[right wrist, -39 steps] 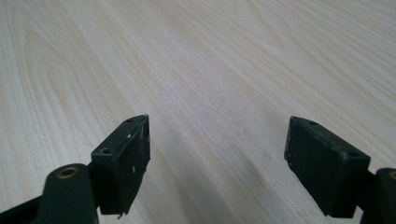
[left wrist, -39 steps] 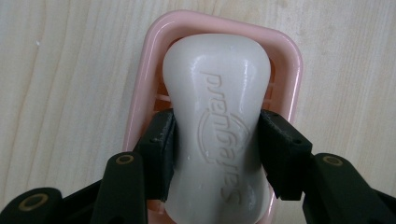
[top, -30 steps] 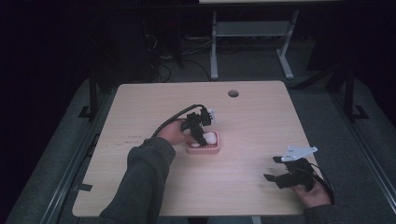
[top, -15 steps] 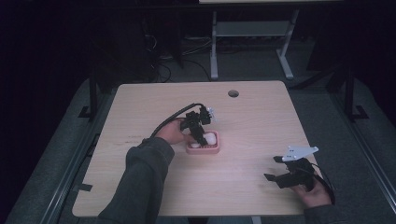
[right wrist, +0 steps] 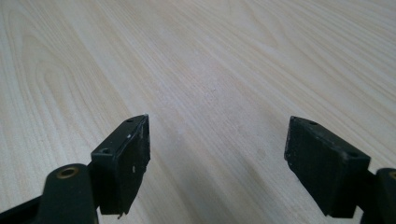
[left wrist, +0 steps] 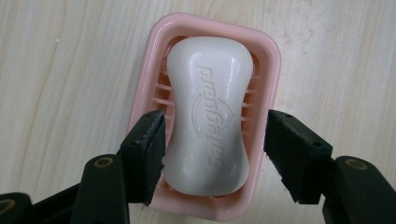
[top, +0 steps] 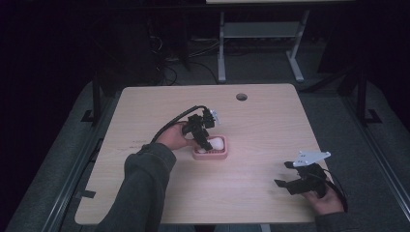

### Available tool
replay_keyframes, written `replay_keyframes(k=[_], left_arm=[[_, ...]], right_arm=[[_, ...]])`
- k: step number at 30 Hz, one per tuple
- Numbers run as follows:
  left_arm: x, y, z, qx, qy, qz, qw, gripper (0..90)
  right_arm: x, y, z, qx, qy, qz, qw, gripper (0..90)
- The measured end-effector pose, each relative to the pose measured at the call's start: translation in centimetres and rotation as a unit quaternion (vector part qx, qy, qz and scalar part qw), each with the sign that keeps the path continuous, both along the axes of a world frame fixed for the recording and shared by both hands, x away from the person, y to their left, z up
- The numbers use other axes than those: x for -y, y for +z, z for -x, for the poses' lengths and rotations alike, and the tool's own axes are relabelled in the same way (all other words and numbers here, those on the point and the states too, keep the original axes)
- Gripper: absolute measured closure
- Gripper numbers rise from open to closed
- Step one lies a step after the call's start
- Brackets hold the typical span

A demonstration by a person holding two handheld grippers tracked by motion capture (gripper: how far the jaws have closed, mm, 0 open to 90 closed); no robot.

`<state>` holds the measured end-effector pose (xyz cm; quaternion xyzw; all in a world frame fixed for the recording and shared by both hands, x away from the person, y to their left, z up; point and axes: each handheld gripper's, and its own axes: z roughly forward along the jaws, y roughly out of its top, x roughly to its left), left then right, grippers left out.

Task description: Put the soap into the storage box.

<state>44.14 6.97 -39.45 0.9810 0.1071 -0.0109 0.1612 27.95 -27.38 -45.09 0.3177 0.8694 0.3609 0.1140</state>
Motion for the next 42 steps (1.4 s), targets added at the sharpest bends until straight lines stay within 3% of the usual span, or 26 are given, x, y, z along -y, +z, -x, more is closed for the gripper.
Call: replay_keyframes(k=[15, 42], left_arm=[[-1.1, 0.3, 0.5, -0.007, 0.012, 0.015, 0.9998, 35.0], [-4.0, 1.1, 2.5, 0.005, 0.03, 0.034, 0.999, 33.5]], right_arm=[[0.2, -0.1, 0.2, -0.005, -0.01, 0.0, 0.9999, 21.3], [0.1, 0.0, 0.1, -0.009, -0.02, 0.005, 0.9997, 20.8]])
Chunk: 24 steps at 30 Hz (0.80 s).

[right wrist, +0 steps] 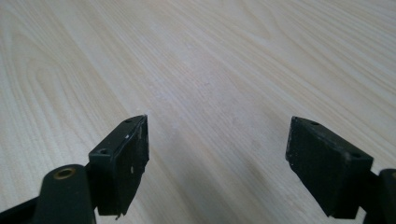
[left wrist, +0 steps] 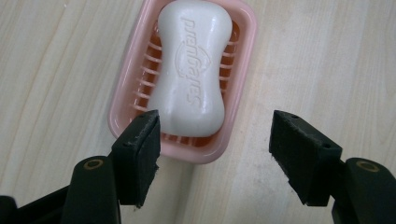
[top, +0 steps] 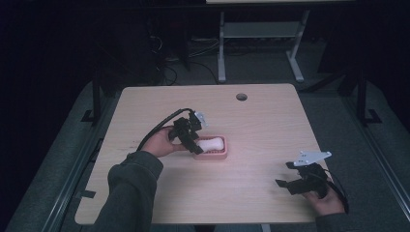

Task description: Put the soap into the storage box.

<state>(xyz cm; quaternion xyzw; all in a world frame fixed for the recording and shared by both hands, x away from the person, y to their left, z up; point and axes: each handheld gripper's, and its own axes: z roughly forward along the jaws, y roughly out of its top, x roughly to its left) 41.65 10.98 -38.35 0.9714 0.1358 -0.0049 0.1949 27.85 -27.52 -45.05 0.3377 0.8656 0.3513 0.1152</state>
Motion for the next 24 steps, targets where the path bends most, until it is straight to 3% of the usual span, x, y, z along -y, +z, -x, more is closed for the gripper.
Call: replay_keyframes(k=[13, 20, 24], left_arm=[[-1.2, -0.1, 1.1, 0.0, 0.011, 0.003, 0.9999, 29.6], [-1.5, 0.2, 1.7, 0.01, 0.003, 0.001, 0.9999, 27.7], [-1.8, 0.1, 2.2, 0.011, 0.004, 0.01, 0.9999, 27.5]], right_arm=[[0.9, 0.1, 0.0, -0.003, -0.022, -0.004, 0.9997, 19.9], [0.9, 0.1, 0.0, -0.004, -0.026, -0.003, 0.9996, 19.8], [0.9, 0.1, 0.0, -0.005, -0.028, -0.003, 0.9996, 19.6]])
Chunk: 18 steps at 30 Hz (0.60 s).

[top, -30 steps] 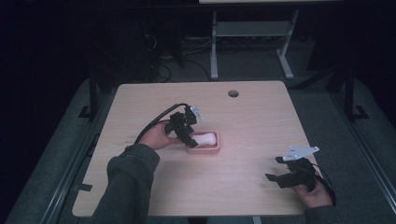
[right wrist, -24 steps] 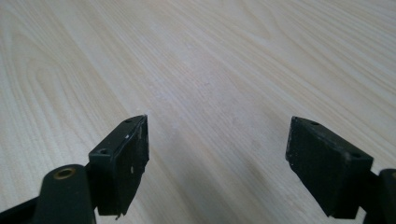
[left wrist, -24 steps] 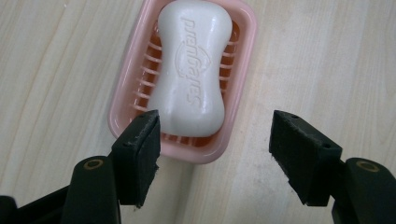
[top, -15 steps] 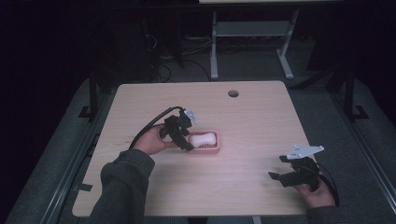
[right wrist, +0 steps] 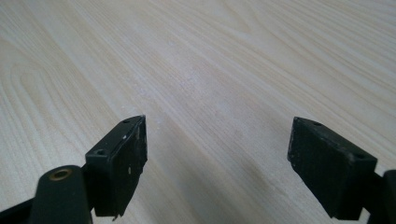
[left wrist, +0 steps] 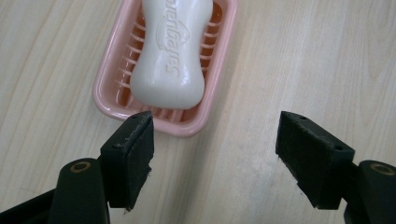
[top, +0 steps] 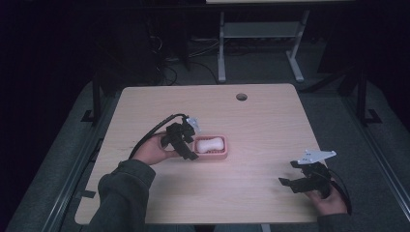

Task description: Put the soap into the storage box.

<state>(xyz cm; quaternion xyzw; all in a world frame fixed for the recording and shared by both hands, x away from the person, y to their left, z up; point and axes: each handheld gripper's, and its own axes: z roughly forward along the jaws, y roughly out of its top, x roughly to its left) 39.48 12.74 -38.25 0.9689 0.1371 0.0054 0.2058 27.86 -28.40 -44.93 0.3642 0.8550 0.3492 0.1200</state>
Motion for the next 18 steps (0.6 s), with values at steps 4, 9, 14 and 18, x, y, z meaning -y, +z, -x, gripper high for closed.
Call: replay_keyframes(k=[4, 9, 14, 18], left_arm=[[-0.4, -0.2, 0.4, 0.0, 0.002, 0.005, 1.0, 26.5], [-1.1, -0.4, 0.8, 0.003, 0.005, 0.004, 1.0, 26.5], [-1.5, -0.7, 1.2, 0.003, 0.008, 0.001, 1.0, 26.5], [-1.8, -0.7, 1.4, 0.003, 0.008, 0.003, 1.0, 26.5]], right_arm=[[0.2, 0.1, 0.0, 0.004, -0.003, 0.001, 1.0, 19.6], [0.4, 0.0, 0.0, 0.003, -0.006, 0.0, 1.0, 19.6], [0.5, -0.1, 0.0, 0.002, -0.007, 0.003, 1.0, 19.5], [0.4, -0.2, 0.0, -0.002, -0.008, 0.004, 1.0, 19.6]])
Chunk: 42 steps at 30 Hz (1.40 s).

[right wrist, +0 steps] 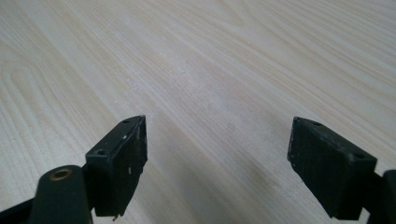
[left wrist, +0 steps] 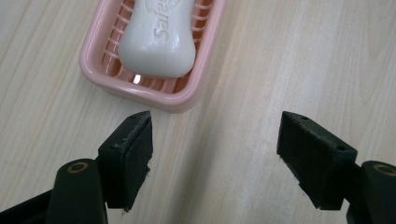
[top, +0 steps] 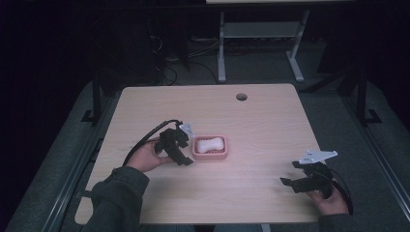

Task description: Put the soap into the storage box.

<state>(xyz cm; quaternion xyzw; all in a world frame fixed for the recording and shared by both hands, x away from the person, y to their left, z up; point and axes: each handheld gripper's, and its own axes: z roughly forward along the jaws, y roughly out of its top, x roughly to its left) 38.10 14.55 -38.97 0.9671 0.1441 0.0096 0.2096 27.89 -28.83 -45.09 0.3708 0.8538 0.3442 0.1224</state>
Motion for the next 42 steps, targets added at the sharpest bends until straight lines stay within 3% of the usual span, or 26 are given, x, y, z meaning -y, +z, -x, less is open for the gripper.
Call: replay_keyframes(k=[16, 42], left_arm=[[-1.1, 0.0, 1.1, 0.012, 0.009, 0.004, 0.9999, 26.1], [-3.2, -0.5, 2.9, 0.013, 0.02, 0.015, 0.9996, 25.9]], right_arm=[[-0.1, -0.1, 0.0, 0.0, -0.002, 0.004, 1.0, 20.0], [-0.3, -0.2, 0.0, -0.003, 0.002, 0.01, 0.9999, 20.1]])
